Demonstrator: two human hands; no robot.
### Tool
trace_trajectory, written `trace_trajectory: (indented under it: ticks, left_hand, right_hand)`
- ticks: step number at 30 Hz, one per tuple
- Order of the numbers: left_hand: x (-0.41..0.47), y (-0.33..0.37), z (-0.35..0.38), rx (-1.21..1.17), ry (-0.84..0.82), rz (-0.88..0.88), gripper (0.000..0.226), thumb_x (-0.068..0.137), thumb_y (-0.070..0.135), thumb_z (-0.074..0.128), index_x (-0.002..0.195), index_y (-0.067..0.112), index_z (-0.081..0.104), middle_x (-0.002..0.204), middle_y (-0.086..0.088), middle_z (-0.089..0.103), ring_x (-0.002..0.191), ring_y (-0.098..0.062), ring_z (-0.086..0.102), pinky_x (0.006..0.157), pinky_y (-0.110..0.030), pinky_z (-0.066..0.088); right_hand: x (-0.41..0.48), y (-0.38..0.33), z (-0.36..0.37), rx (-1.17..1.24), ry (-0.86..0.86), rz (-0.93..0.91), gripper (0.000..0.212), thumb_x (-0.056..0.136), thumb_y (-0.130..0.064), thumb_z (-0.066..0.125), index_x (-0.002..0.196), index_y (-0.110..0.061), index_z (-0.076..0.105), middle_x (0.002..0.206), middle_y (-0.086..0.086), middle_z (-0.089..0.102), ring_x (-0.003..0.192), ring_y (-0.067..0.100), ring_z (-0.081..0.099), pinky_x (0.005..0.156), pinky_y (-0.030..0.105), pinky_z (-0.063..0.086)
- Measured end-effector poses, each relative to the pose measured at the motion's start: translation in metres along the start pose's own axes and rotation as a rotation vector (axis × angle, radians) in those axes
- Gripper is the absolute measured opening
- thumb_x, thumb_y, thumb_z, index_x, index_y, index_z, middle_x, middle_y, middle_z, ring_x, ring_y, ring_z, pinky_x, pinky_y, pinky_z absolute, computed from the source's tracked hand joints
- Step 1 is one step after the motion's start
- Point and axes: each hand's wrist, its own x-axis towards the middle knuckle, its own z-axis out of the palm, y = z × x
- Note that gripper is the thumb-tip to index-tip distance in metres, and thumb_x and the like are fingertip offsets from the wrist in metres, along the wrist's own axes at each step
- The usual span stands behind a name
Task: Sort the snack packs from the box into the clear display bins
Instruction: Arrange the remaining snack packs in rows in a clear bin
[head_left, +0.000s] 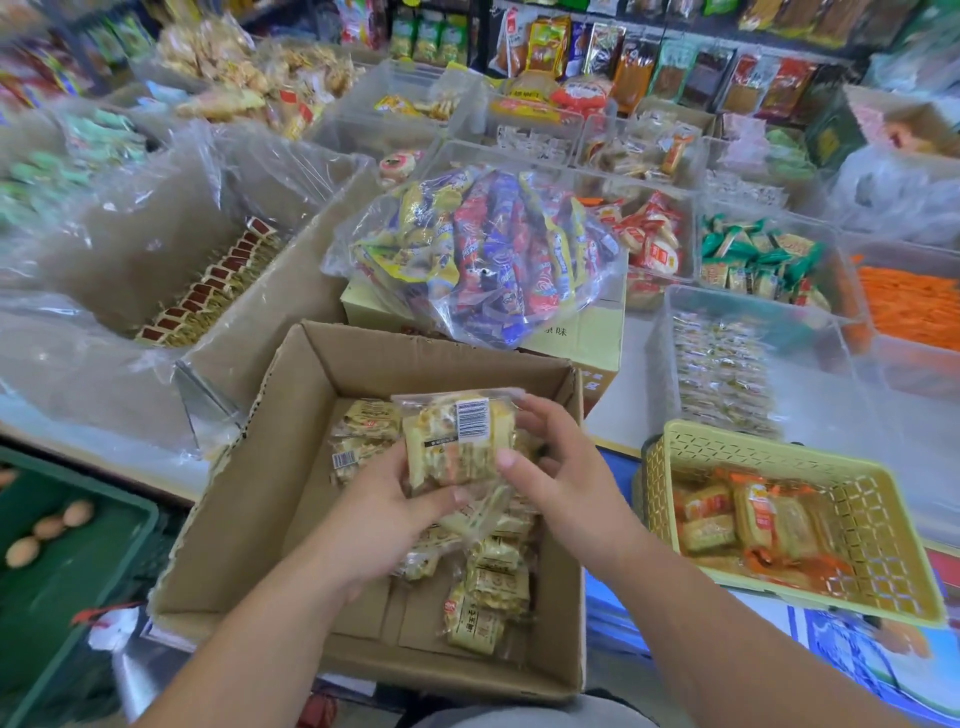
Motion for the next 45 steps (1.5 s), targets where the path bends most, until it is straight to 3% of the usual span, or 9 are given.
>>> trace_trajectory:
  ticks: [8,14,17,20,24,37,40,42,45]
  left_hand:
    - [-0.006,0.036,0.092,-0.065,0.062,-0.003,0.055,0.071,0.026,0.086,0.122,0.036,0.066,0.114,0.013,0.076,0.107,-0.005,0.071,0.097,-0.037,0.056]
    - [0.007,0.036,0.182,-0.175,0.172,-0.06,0.042,0.082,0.006,0.084,0.099,0.039,0.064,0.085,0.04,0.07,0.082,0.02,0.065,0.06,-0.003,0.047]
    - [0.016,0.041,0.225,-0.35,0.292,-0.106,0.04,0.084,0.009,0.081,0.099,0.045,0.07,0.099,0.009,0.08,0.09,-0.015,0.077,0.066,-0.029,0.058]
    - [0.022,0.045,0.267,-0.598,0.367,-0.188,0.036,0.086,0.008,0.075,0.107,0.036,0.071,0.106,-0.005,0.079,0.089,-0.031,0.078,0.059,-0.045,0.061]
    - [0.029,0.048,0.309,-0.814,0.31,-0.296,0.044,0.079,0.016,0.075,0.122,0.019,0.069,0.114,-0.015,0.076,0.091,-0.034,0.074,0.067,-0.057,0.058]
    - [0.07,0.071,0.362,-0.668,0.282,-0.335,0.023,0.1,0.018,0.063,0.121,0.023,0.07,0.111,-0.012,0.077,0.089,-0.032,0.077,0.07,-0.058,0.06]
    - [0.075,0.073,0.37,-0.513,0.279,-0.274,0.02,0.099,0.018,0.067,0.115,0.031,0.07,0.108,-0.004,0.078,0.092,-0.026,0.077,0.07,-0.052,0.062]
    - [0.078,0.074,0.372,-0.424,0.297,-0.25,0.019,0.098,0.02,0.068,0.108,0.036,0.07,0.108,-0.001,0.078,0.098,-0.028,0.075,0.077,-0.057,0.061]
    - [0.08,0.073,0.369,-0.378,0.305,-0.232,0.022,0.099,0.02,0.067,0.108,0.04,0.069,0.109,0.002,0.077,0.1,-0.026,0.075,0.077,-0.054,0.062]
  right_hand:
    - [-0.023,-0.004,-0.071,0.433,-0.07,-0.007,0.032,0.093,-0.036,0.068,0.124,-0.029,0.065,0.122,0.005,0.072,0.115,0.028,0.068,0.092,0.048,0.056]
    - [-0.036,0.021,-0.176,0.611,-0.052,0.078,0.032,0.093,-0.028,0.066,0.125,-0.029,0.065,0.125,0.007,0.071,0.114,0.033,0.068,0.094,0.053,0.056]
    - [-0.041,0.041,-0.233,0.448,0.008,0.037,0.026,0.096,-0.027,0.067,0.12,-0.035,0.065,0.121,0.0,0.072,0.112,0.025,0.069,0.092,0.05,0.057]
    - [-0.049,0.059,-0.28,0.118,0.083,-0.154,0.035,0.091,-0.007,0.072,0.106,-0.038,0.066,0.108,-0.011,0.072,0.1,0.012,0.069,0.077,0.026,0.056]
    - [-0.054,0.087,-0.311,-0.393,0.108,-0.515,0.055,0.059,0.02,0.072,0.101,-0.015,0.072,0.12,0.0,0.063,0.121,0.007,0.054,0.1,0.016,0.043]
    - [-0.053,0.13,-0.348,-0.535,0.064,-0.532,0.047,0.084,-0.042,0.07,0.127,-0.03,0.057,0.126,-0.014,0.06,0.13,0.012,0.051,0.106,0.034,0.043]
    - [-0.052,0.135,-0.346,-0.607,0.033,-0.451,0.054,0.09,-0.032,0.065,0.141,-0.036,0.05,0.132,-0.01,0.059,0.125,0.016,0.051,0.107,0.04,0.045]
    - [-0.05,0.137,-0.344,-0.528,-0.035,-0.344,0.061,0.091,-0.022,0.064,0.146,-0.042,0.044,0.141,-0.009,0.053,0.132,0.012,0.045,0.113,0.037,0.039]
    - [-0.046,0.136,-0.341,-0.386,-0.078,-0.221,0.054,0.097,-0.045,0.057,0.146,-0.048,0.035,0.142,-0.022,0.047,0.132,-0.006,0.04,0.108,0.022,0.04]
